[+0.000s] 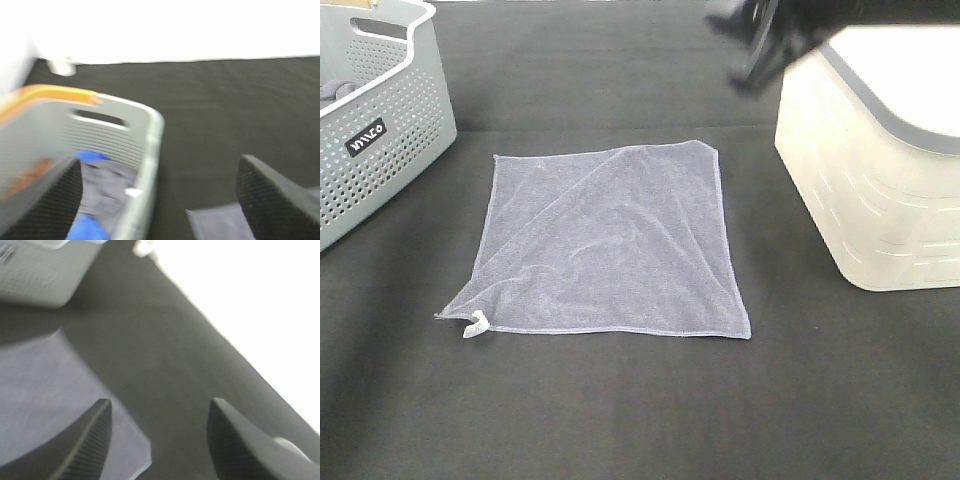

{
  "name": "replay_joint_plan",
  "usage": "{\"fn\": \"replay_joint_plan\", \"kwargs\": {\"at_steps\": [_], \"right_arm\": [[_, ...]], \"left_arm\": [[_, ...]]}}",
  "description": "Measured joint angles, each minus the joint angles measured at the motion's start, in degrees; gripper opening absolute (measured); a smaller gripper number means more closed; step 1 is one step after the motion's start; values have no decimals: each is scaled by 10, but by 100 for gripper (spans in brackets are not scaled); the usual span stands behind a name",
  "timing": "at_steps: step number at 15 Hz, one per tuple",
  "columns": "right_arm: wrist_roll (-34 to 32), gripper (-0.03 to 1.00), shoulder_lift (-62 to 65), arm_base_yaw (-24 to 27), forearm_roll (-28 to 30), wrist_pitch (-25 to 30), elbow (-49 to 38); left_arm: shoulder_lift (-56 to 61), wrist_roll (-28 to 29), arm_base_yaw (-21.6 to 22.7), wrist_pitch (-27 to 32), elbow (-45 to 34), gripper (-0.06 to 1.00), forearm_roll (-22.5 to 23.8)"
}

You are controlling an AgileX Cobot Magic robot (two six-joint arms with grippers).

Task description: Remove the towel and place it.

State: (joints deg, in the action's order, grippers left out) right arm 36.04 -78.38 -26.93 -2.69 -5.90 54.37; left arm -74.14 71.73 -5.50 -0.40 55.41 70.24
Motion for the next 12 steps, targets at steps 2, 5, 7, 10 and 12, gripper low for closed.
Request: {"fn": "replay_joint_plan", "kwargs": {"at_steps": [2,5,7,10,12], "right_arm": [[-18,57,0,41,-88,-13,26],[-26,57,-3,137,-257,30,94],[-37,57,-33,203,-293,159,168],[-113,57,-101,256,-253,363,292],[-194,59,-135,258,-152,490,380]], "left_arm": [[0,-6,0,72,30,77,-1],[-10,-185,0,210,103,77,-138],[-44,-420,0,295,184,76,-328],[-133,-646,0,449,325,76,-563],[-184,-670,0,532,410,76,-611]]}}
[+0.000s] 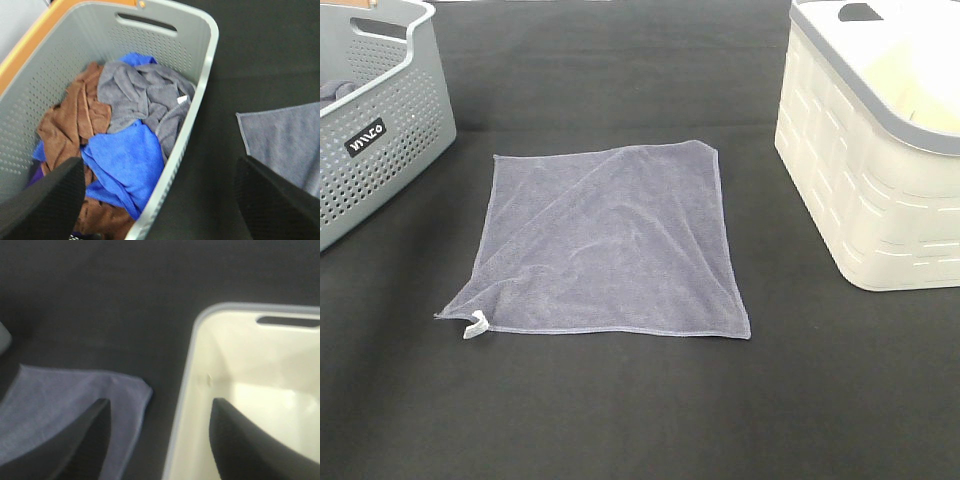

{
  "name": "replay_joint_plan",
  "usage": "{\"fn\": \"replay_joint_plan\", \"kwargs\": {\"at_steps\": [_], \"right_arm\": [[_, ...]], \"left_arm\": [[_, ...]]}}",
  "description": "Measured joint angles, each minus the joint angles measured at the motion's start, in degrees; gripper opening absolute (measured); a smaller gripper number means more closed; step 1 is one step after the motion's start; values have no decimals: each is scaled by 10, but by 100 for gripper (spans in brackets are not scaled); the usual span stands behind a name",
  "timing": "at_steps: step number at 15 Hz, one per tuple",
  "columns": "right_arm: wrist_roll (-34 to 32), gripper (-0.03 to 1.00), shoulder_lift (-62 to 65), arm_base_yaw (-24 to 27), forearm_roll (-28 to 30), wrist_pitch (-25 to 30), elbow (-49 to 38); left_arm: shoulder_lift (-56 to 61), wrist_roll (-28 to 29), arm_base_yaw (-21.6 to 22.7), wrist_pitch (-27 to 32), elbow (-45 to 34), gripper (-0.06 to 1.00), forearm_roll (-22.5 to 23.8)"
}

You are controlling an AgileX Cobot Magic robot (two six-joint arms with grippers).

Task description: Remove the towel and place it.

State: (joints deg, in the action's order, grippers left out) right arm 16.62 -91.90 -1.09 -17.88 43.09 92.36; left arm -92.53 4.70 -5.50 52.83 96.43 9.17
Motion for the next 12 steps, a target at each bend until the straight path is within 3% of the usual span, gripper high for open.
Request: {"fn": "replay_joint_plan", "kwargs": {"at_steps": [3,7,10,12], "right_arm": [[-69,74,-23,0,133,114,89],[-76,80,-25,0,200,239,137],[-78,79,-18,0,223,261,123],[-83,79,19,0,219,262,68]], "left_arm": [[-31,-1,0,69,69,76,-36],[-30,0,0,156,76,76,-49],[-24,0,0,165,76,76,-49],[-3,0,0,165,71,76,-64]]}}
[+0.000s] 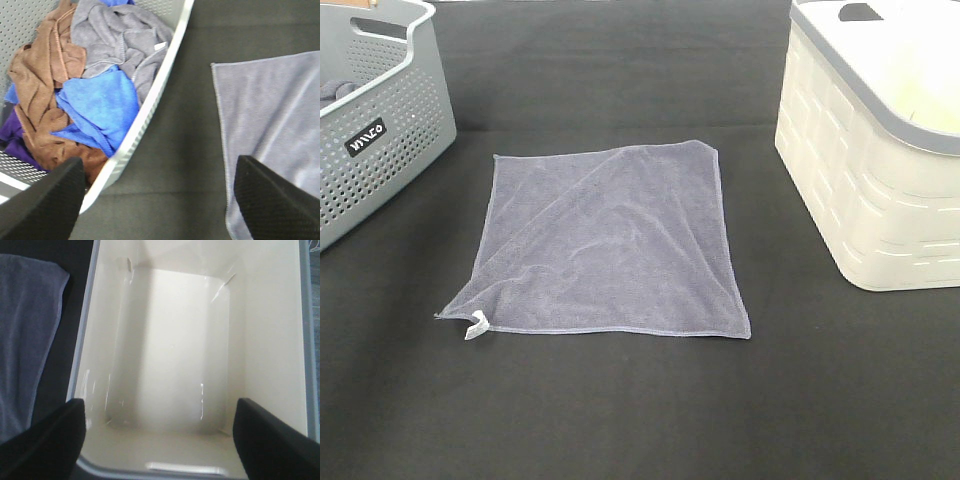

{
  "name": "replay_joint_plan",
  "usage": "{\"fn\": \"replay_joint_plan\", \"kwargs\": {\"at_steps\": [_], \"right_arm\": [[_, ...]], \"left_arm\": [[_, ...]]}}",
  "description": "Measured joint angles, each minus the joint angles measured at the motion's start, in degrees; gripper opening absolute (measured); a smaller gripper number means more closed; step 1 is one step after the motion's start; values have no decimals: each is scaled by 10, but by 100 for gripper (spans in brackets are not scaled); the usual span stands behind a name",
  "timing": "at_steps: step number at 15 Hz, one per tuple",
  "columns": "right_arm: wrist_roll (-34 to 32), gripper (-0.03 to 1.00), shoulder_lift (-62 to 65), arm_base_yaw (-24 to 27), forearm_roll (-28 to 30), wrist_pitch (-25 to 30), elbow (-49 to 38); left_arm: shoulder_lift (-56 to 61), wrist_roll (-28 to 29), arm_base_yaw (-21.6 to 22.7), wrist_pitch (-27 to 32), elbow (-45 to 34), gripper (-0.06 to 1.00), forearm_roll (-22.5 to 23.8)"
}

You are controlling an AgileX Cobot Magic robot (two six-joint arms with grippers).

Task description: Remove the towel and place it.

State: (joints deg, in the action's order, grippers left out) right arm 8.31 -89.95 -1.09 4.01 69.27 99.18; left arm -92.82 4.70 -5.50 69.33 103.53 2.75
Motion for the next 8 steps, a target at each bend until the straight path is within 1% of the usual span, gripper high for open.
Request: {"fn": "replay_joint_plan", "kwargs": {"at_steps": [2,3,6,8], "right_arm": [[0,79,54,0,-3,2,-84],[0,79,81,0,-3,5,-128],[0,79,155,0,-6,6,-257],[0,79,215,0,-10,-15,-337]], "left_arm": [[40,3,0,0,-36,76,-10],[64,5,0,0,-70,76,-10],[144,5,0,0,-200,76,-9],[209,5,0,-11,-301,76,-15]]}}
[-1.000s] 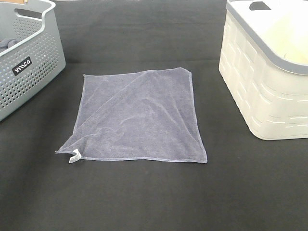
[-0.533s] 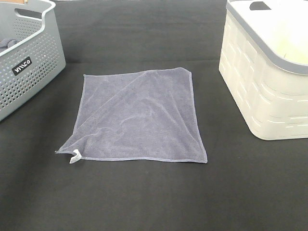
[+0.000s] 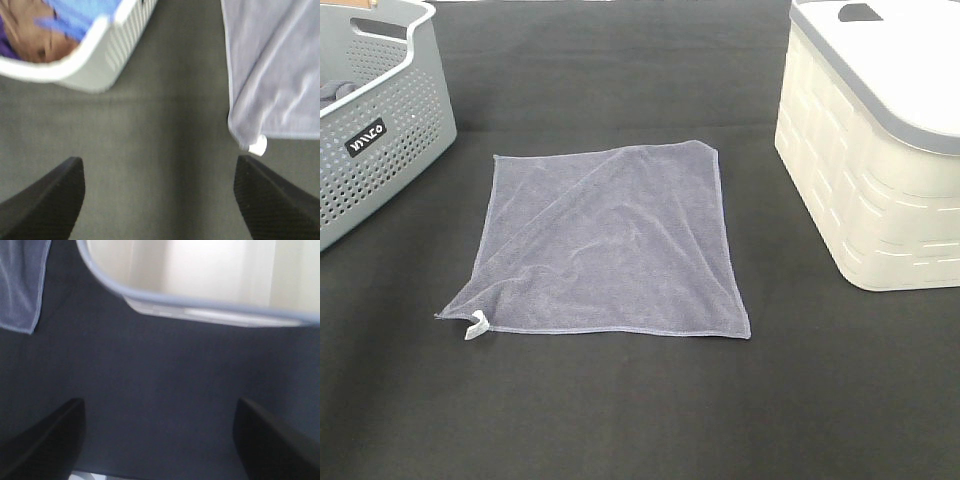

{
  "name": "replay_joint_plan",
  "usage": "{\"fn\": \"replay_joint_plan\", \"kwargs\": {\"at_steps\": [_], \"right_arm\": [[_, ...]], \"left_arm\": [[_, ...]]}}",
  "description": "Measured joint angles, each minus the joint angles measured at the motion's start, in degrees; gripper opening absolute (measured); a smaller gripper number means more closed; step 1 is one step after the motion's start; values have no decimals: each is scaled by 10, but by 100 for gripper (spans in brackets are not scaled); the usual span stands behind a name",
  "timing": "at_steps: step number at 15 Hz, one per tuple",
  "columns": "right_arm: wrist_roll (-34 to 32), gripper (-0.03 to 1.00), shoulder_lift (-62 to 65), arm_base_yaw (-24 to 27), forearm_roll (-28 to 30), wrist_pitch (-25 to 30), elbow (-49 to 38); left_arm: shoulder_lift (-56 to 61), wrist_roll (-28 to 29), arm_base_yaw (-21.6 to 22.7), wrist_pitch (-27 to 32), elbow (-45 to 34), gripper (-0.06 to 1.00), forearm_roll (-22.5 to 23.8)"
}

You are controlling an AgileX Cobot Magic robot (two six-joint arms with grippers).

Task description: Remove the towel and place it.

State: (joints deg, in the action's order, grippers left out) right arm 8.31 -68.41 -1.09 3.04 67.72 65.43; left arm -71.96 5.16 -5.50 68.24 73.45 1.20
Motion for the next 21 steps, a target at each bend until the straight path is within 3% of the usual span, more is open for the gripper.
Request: {"fn": "replay_joint_plan", "kwargs": {"at_steps": [5,9,12,21], "right_arm": [[-3,79,142,0,-11,-46,-177],[-5,79,300,0,-39,-50,-293],[-5,79,392,0,-43,-37,-339],[-5,79,578,0,-59,13,-341]], "left_arm": [[186,2,0,-56,-229,76,-3],[367,15,0,-61,-343,76,-3],[461,17,0,-60,-373,76,-3],[667,8,0,-55,-429,76,-3]]}}
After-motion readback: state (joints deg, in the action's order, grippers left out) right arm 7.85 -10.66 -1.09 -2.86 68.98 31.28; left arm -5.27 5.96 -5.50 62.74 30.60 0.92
